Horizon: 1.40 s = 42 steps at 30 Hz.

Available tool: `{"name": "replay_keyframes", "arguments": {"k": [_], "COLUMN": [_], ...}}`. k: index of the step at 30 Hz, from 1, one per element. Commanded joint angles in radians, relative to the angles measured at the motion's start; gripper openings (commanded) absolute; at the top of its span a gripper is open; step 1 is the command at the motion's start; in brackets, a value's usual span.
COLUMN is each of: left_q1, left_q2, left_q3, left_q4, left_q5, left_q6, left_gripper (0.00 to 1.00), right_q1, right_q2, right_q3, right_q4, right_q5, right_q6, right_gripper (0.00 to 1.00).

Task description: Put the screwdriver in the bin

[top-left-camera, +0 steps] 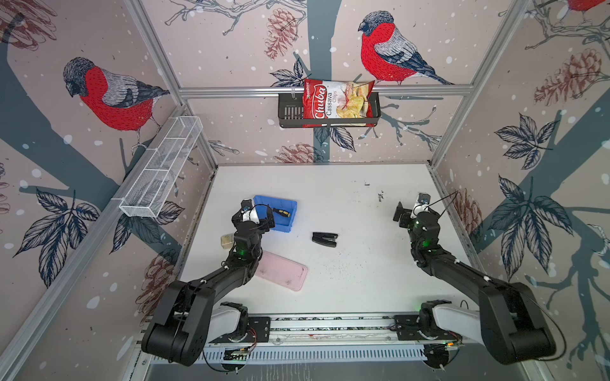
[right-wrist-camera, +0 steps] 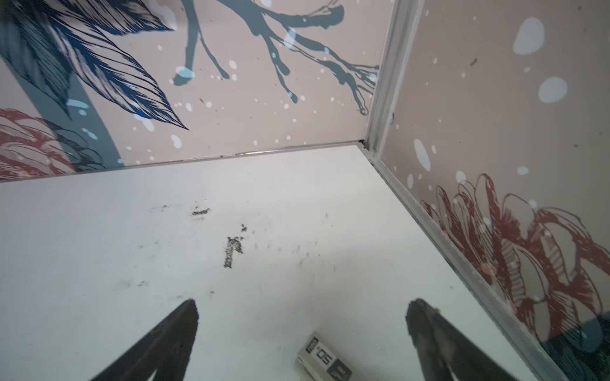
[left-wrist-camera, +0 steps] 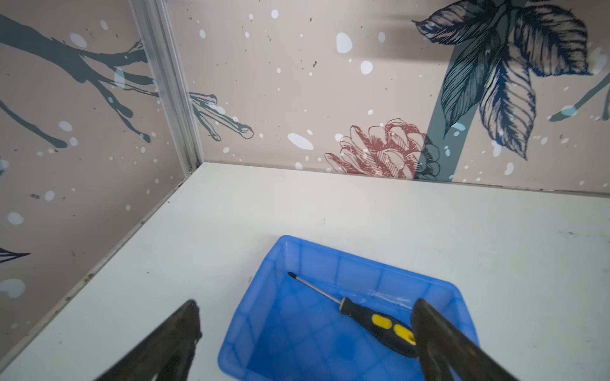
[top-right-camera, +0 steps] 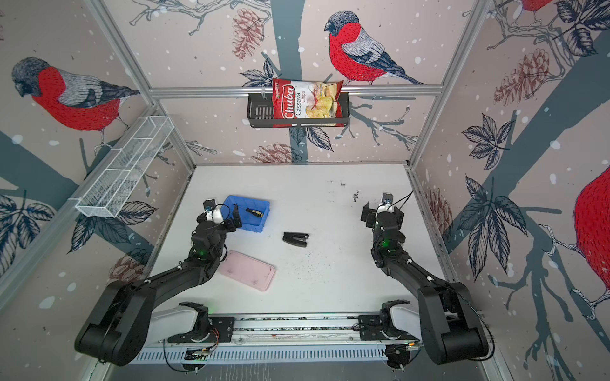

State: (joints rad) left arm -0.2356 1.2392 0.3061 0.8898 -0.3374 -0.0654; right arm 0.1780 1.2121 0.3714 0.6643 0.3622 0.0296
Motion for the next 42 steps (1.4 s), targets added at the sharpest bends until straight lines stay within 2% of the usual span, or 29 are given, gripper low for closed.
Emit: {"name": "replay_keyframes", "arguments": {"k": [1,5,11,16,19,21,25,27,28,29,31,33,42], "left_q1": [0.027,0.056,0.088,0.088,0.1,0.121,0.152,0.161,0.16,0.166,0.168,0.17,0.168], "left_q2": [0.034,0.073,0.107,0.08,0.098,0.145,0.254,0.336,0.341,0.306,0.31,0.328,0.324], "left_q3": [-0.027,-0.022,0.015,-0.028,-0.087,-0.127,-0.128,-0.138,-0.131,-0.105,-0.063,-0.077,-0.079], "left_q4": [0.179,0.235,0.222,0.21,0.275,0.385,0.475,0.573,0.57,0.463,0.388,0.443,0.439], "left_q5": [0.01,0.025,0.045,0.036,0.042,0.052,0.061,0.07,0.062,0.065,0.054,0.057,0.055], "left_q6": [0.064,0.083,0.11,0.141,0.136,0.113,0.076,0.073,0.073,0.06,0.049,0.059,0.059], "left_gripper": [0.98,0.97,0.97,0.97,0.97,0.97,0.97,0.97,0.97,0.97,0.97,0.98,0.98], "right_q1": [-0.032,-0.056,-0.078,-0.105,-0.127,-0.139,-0.145,-0.149,-0.147,-0.147,-0.149,-0.148,-0.149], "right_q2": [0.025,0.081,0.153,0.179,0.218,0.252,0.277,0.28,0.278,0.28,0.28,0.279,0.28], "right_q3": [-0.038,-0.084,-0.074,-0.065,-0.117,-0.133,-0.135,-0.135,-0.133,-0.134,-0.132,-0.131,-0.131], "right_q4": [0.137,0.236,0.277,0.306,0.444,0.499,0.519,0.525,0.516,0.519,0.518,0.515,0.516], "right_q5": [0.022,0.018,0.023,-0.012,-0.057,-0.082,-0.101,-0.104,-0.105,-0.105,-0.105,-0.105,-0.104], "right_q6": [0.04,0.066,0.093,0.081,0.074,0.079,0.078,0.078,0.079,0.079,0.079,0.079,0.079], "right_gripper": [1.0,1.0,1.0,1.0,1.0,1.0,1.0,1.0,1.0,1.0,1.0,1.0,1.0]}}
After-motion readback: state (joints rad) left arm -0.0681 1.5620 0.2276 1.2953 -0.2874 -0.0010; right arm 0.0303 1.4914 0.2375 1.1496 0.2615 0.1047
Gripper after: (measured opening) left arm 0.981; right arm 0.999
